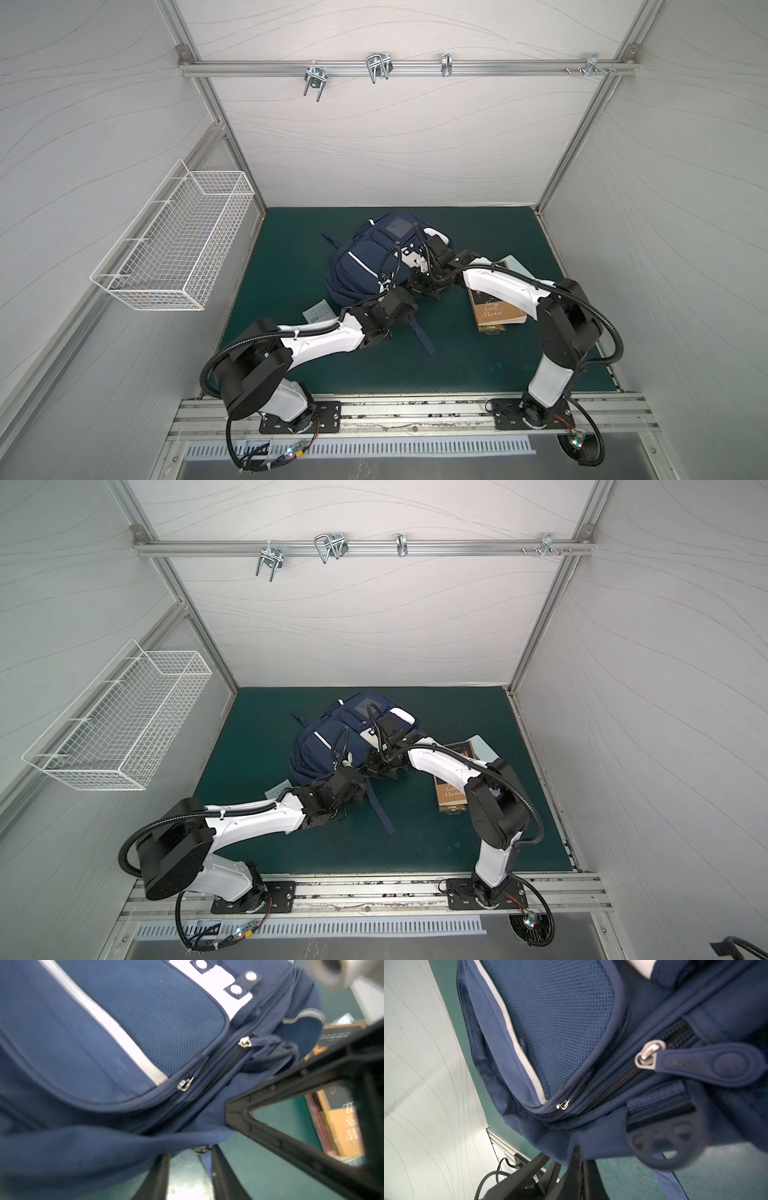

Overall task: Pack books, pencil case, and school supplies into a backpack
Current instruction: Unzip the student bag at the center of the table.

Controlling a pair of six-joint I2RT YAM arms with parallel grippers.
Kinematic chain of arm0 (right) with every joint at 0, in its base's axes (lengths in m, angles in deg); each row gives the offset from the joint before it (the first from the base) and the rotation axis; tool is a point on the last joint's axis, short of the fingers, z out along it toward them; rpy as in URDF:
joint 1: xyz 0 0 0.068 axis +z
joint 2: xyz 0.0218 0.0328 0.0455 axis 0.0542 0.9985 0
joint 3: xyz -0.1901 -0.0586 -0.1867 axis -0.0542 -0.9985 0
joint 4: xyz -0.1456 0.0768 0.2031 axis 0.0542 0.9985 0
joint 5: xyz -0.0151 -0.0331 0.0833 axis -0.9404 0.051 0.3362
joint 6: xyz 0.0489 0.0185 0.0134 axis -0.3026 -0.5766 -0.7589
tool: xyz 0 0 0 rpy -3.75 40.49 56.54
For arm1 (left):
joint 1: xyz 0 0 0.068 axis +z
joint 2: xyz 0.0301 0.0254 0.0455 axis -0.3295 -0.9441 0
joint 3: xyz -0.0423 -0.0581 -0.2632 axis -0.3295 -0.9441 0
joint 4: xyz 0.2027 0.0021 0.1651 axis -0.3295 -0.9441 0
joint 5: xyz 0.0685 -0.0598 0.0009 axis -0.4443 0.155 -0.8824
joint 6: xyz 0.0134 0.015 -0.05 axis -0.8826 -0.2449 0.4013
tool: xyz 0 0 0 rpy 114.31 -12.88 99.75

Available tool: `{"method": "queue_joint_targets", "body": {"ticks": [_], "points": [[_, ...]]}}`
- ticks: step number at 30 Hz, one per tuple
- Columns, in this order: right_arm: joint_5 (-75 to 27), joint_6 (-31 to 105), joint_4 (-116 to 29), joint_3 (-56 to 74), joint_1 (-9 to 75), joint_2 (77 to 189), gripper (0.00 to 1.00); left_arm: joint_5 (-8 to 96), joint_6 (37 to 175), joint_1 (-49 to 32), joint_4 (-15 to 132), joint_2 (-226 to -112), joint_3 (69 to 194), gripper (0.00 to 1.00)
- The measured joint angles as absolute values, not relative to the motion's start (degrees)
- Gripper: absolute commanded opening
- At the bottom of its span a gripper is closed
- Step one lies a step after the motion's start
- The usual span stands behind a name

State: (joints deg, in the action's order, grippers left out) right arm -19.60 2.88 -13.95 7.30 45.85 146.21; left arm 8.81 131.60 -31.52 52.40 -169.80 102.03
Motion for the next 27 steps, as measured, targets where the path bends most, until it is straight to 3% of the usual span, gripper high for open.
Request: {"method": "queue_joint_targets", "body": {"ticks": [12, 17, 27], "points": [[-18.16, 1.87, -12.7, 9.39, 45.82, 146.21, 0.0, 9.53, 132.89, -31.83, 53.02, -171.81, 102.68, 0.32], [-17.13, 1.37, -12.83, 9.39, 45.82, 146.21, 0.0, 8.62, 133.13, -31.83, 50.94, -175.11, 105.66, 0.26], [-16.19, 1.35, -13.62, 9.37, 44.75, 146.19, 0.0, 6.93, 133.68, -31.89, 47.64, -174.46, 107.03, 0.05]]}}
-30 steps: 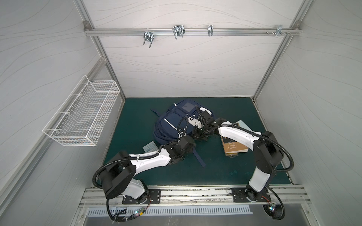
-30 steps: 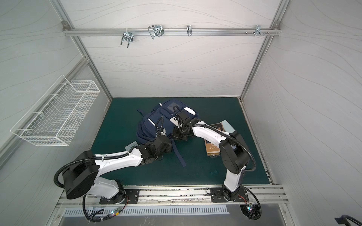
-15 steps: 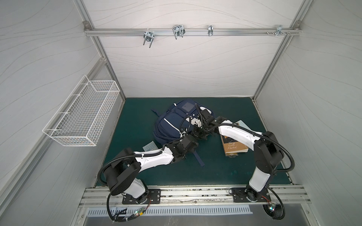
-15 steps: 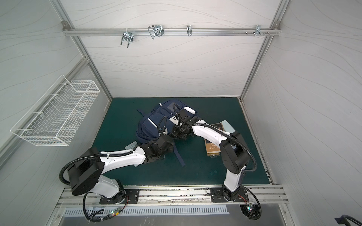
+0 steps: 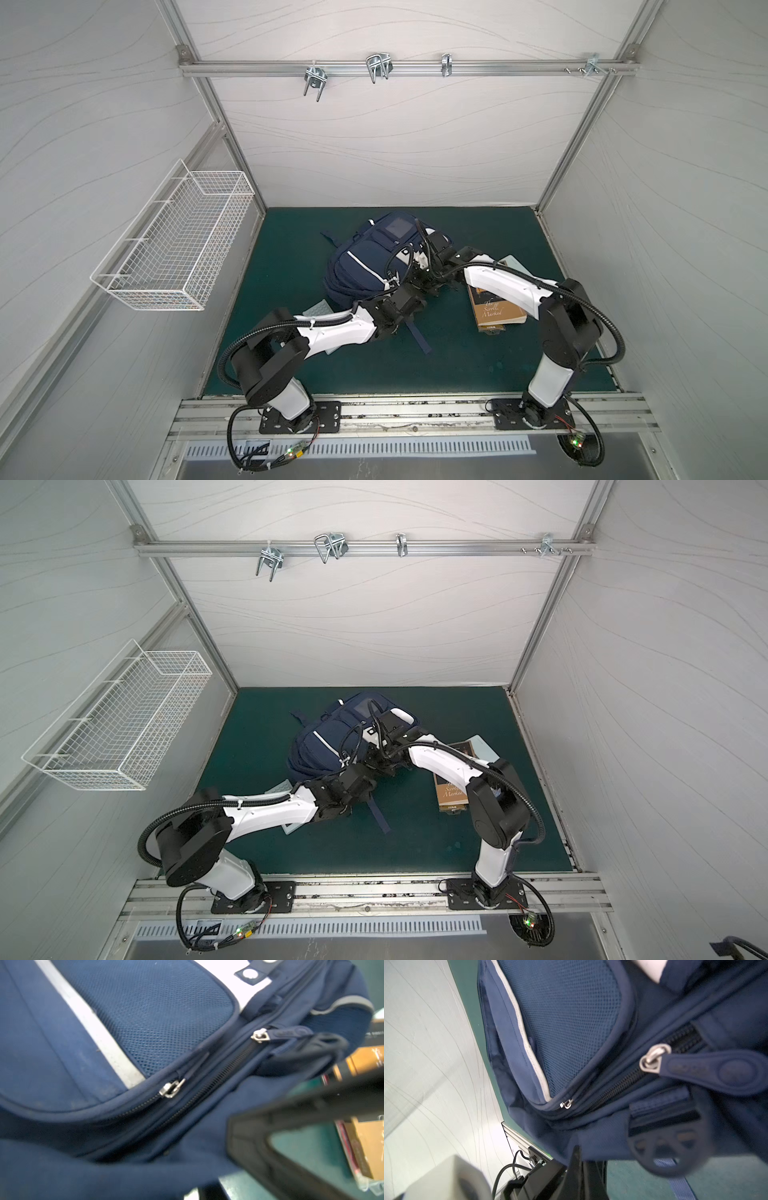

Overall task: Pack books, pencil case, and school supplies into a backpack
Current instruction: Unzip the student bag at the center of the table.

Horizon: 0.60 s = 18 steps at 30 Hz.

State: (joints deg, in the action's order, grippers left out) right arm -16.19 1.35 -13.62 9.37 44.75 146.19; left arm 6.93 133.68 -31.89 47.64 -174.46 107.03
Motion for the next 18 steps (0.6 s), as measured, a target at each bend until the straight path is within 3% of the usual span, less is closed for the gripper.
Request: {"method": "queue_joint_targets", "body": {"ticks": [3, 18], "points": [[-15.3, 1.39, -13.92, 9.37, 43.94, 146.19, 0.0, 8.03, 133.75, -31.87, 47.03, -172.89, 107.01, 0.0], [-9.68, 4.45, -12.77, 9.39, 41.23, 145.7, 0.0, 14.43, 134.18, -31.81, 40.64, -161.08, 103.41, 0.0]]}}
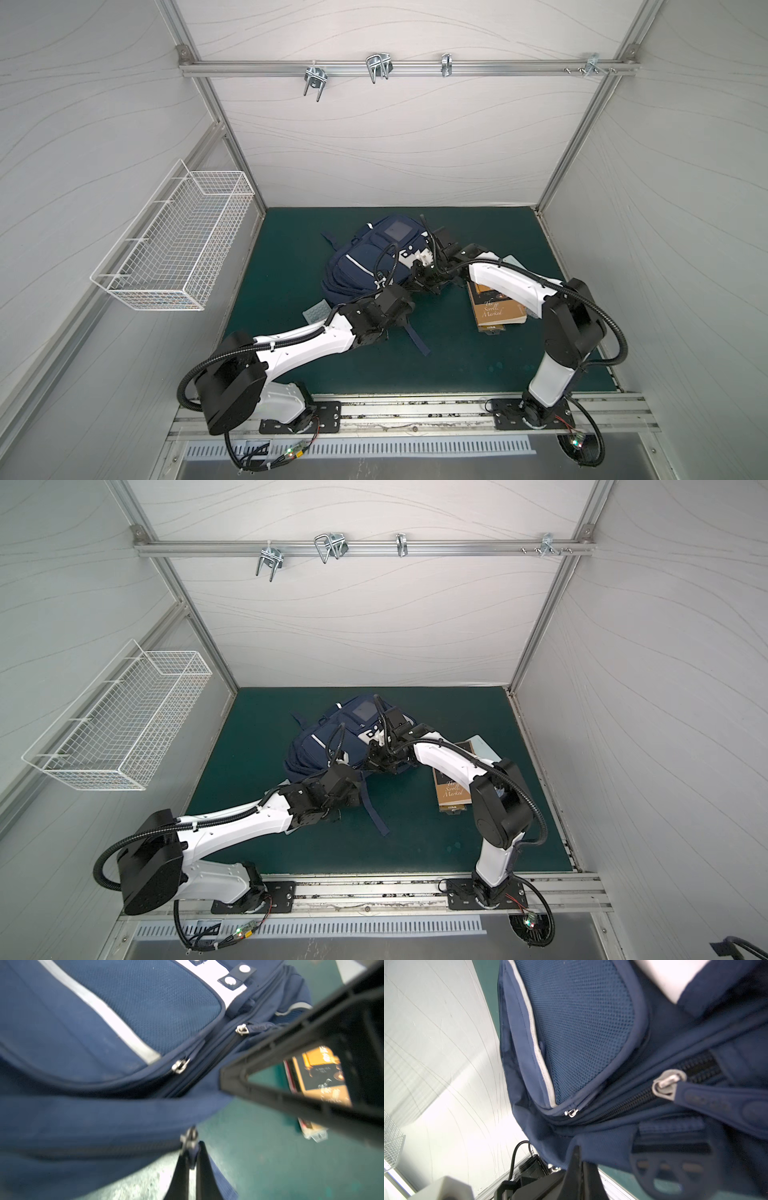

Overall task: Pack books, pencil case, and school supplies into a backpack
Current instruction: Unzip the student bag at the center of the table.

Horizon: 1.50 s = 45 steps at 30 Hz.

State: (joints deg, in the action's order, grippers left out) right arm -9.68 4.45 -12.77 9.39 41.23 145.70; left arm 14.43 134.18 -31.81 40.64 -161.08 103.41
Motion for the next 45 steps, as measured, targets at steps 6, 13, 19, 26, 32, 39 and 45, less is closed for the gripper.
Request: {"method": "queue_joint_targets", "body": {"ticks": [6, 13, 19, 26, 32, 39, 45], "points": [[-9.88, 6.42, -9.62, 9.28, 39.55, 145.73, 0.0, 19.98, 134.05, -30.87, 42.31, -154.81, 99.73, 0.0], [-10.9, 8.01, -9.57, 8.43, 39.9, 145.73, 0.0, 21.36, 135.67, -27.09, 37.65, -149.85, 98.09, 0.0], [-12.32, 10.0, -8.52, 8.06, 37.58, 145.73, 0.05, 25.01, 134.99, -24.38, 38.13, -149.26, 96.24, 0.0], [-22.97, 11.29, -5.27, 8.39, 38.9, 142.69, 0.86, 27.63, 134.58, -23.22, 34.83, -150.46, 95.36, 0.0], [-25.22, 4.32, -9.49, 0.87, 47.31, 135.17, 0.84, 29.49, 134.51, -23.15, 34.98, -150.46, 95.36, 0.0], [-22.84, -4.36, -17.31, -1.73, 48.8, 142.19, 0.77, 30.95, 134.34, -24.86, 35.62, -149.96, 95.36, 0.0], [-21.2, -9.04, -21.68, -1.73, 49.17, 146.56, 0.48, 31.04, 134.36, -26.43, 35.94, -149.17, 95.36, 0.0]]}}
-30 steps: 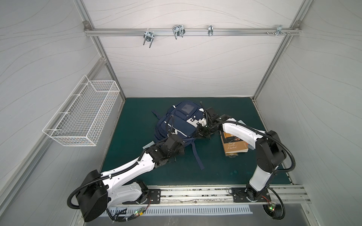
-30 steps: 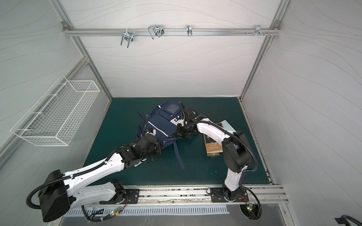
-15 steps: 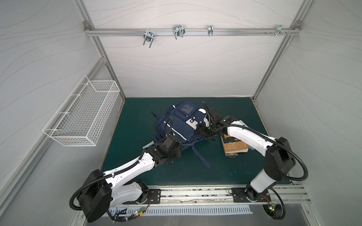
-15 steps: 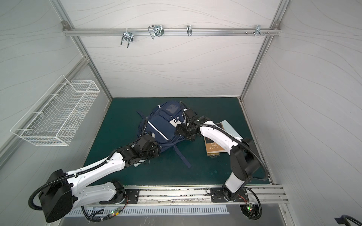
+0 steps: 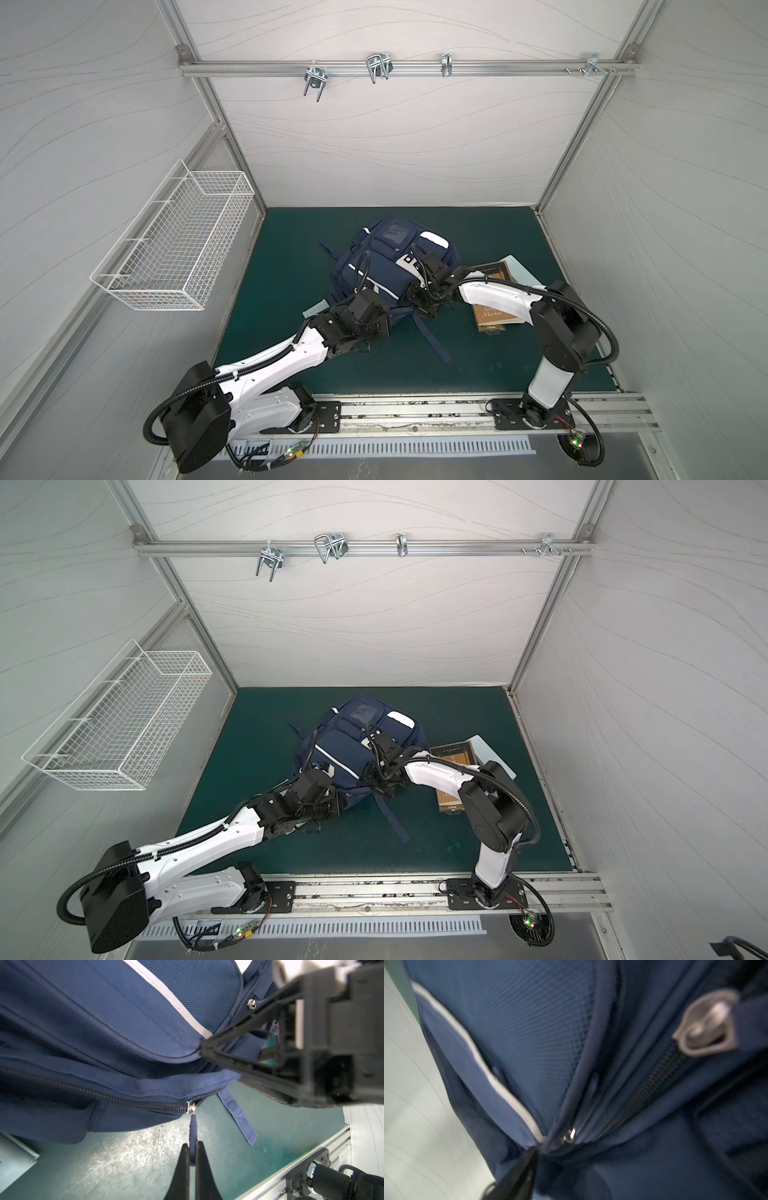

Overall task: Pack books, pencil case, and school supplies into a backpack
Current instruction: Unzip the student bag at the center of the table.

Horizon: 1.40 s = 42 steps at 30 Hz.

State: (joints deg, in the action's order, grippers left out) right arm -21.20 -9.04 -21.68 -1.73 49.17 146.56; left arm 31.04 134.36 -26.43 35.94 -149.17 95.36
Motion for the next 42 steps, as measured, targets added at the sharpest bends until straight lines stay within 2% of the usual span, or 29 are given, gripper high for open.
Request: {"method": "queue_joint_targets", "body": {"ticks": [1, 3, 6, 19, 26, 27, 28, 29, 30, 31, 36, 42], "points": [[-20.89, -9.74, -22.19, -1.73, 49.17, 146.91, 0.42, 31.04, 134.34, -26.43, 35.9, -149.17, 95.36, 0.0], [-20.37, -9.91, -22.75, -1.4, 49.1, 147.48, 0.18, 31.02, 134.16, -26.43, 35.84, -149.19, 95.36, 0.0], [-19.34, -8.91, -21.22, 0.08, 48.23, 148.41, 0.0, 30.45, 134.1, -26.47, 35.77, -149.19, 95.36, 0.0], [-15.03, 4.6, -9.6, 5.63, 36.99, 147.17, 0.0, 24.37, 134.27, -26.39, 38.9, -149.24, 96.17, 0.0], [-15.03, 10.07, -6.99, 6.9, 35.14, 147.15, 0.0, 23.41, 133.64, -24.18, 38.52, -149.21, 96.43, 0.0], [-15.25, 10.48, -6.8, 6.9, 34.92, 147.06, 0.12, 23.61, 133.31, -23.94, 38.39, -149.21, 96.39, 0.0], [-15.69, 10.77, -6.58, 6.9, 34.79, 146.84, 0.37, 24.35, 132.96, -23.72, 38.79, -149.17, 96.24, 0.0], [-17.11, 11.36, -6.34, 6.79, 34.87, 146.29, 0.58, 25.01, 132.59, -23.57, 39.44, -148.91, 95.95, 0.0], [-18.86, 11.55, -6.12, 6.53, 35.2, 145.35, 0.69, 25.42, 132.26, -23.33, 39.14, -148.49, 95.43, 0.0], [-21.22, 11.51, -5.84, 6.07, 35.86, 144.0, 0.75, 25.84, 132.11, -23.04, 39.07, -147.99, 94.44, 0.0], [-27.08, 7.31, -6.36, 2.09, 43.11, 135.56, 0.83, 26.12, 131.21, -24.4, 38.72, -147.62, 92.61, 0.0], [-24.65, -2.33, -13.03, -5.47, 47.29, 135.13, 0.83, 26.6, 130.64, -26.96, 38.92, -147.58, 92.61, 0.0]]}}
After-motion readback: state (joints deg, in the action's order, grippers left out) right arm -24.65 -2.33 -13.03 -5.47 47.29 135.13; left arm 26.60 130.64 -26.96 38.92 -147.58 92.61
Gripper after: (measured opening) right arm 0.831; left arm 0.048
